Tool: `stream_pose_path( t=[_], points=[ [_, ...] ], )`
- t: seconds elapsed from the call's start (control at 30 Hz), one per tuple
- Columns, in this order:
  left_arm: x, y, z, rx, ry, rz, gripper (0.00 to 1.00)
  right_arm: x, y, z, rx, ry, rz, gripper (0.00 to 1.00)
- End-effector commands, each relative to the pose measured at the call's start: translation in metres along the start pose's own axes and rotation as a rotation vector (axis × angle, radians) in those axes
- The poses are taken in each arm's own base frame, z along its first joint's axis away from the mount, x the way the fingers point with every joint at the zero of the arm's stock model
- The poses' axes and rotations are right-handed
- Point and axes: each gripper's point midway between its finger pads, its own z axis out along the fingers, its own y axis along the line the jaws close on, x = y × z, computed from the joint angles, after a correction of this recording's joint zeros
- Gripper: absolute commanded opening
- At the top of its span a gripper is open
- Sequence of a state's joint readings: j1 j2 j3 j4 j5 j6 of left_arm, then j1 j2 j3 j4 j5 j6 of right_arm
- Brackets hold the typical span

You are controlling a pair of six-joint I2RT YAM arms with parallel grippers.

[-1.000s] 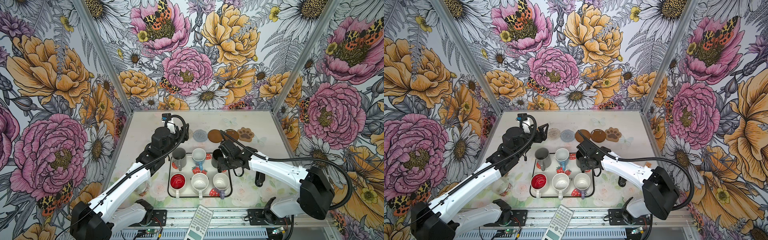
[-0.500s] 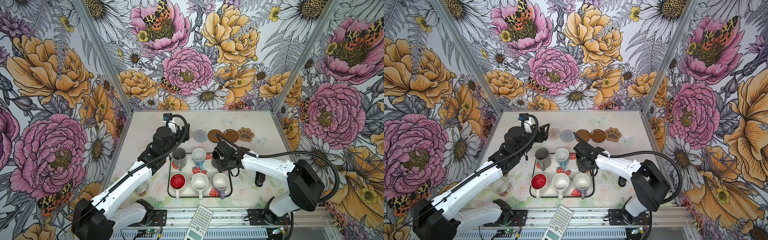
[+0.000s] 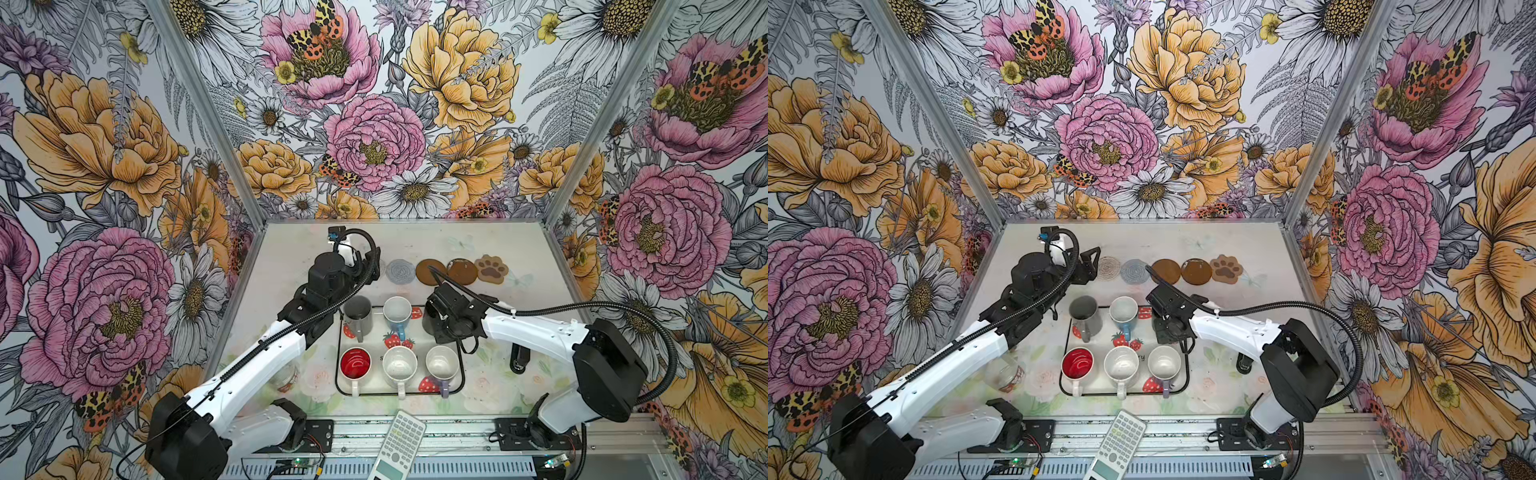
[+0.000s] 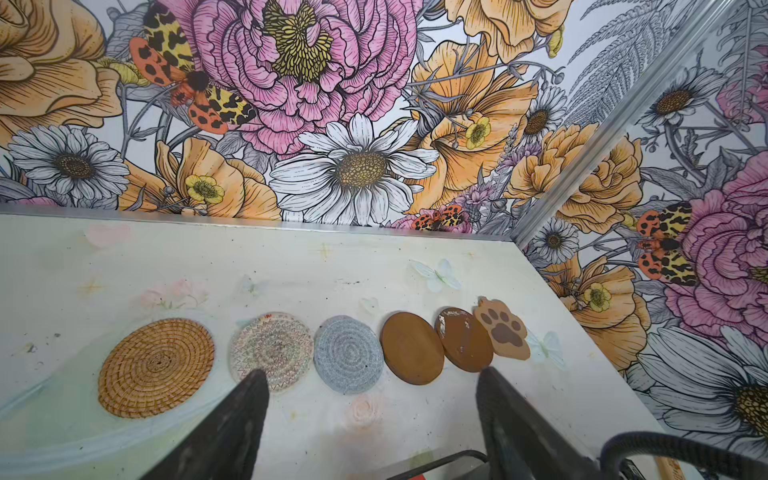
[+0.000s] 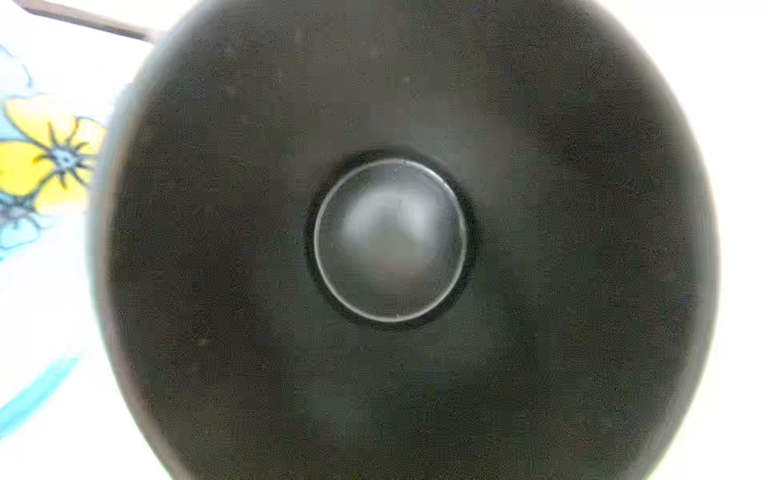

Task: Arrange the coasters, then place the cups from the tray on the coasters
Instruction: 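Lower the right gripper into the black mug rim and close it, then lift the black mug and carry it toward the paw-shaped coaster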

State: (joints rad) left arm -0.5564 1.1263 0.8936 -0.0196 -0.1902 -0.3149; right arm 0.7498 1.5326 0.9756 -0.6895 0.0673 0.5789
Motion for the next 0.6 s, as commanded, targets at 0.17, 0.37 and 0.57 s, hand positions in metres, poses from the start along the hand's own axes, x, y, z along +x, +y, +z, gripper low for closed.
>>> stream_pose_path(
  t=[0.17, 0.37, 0.57],
  points=[
    [-0.003, -0.003, -0.001, 0.013, -0.011, -0.003, 0.80, -0.040, 0.002, -0.042, -0.033, -0.170, -0.023, 0.00],
    [-0.003, -0.003, -0.003, 0.006, -0.011, 0.001, 0.80, -0.063, -0.007, -0.057, -0.046, -0.195, -0.020, 0.00],
    [-0.002, 0.001, -0.004, -0.006, -0.011, 0.007, 0.80, -0.091, -0.030, -0.069, -0.015, -0.223, 0.005, 0.00]
  ],
)
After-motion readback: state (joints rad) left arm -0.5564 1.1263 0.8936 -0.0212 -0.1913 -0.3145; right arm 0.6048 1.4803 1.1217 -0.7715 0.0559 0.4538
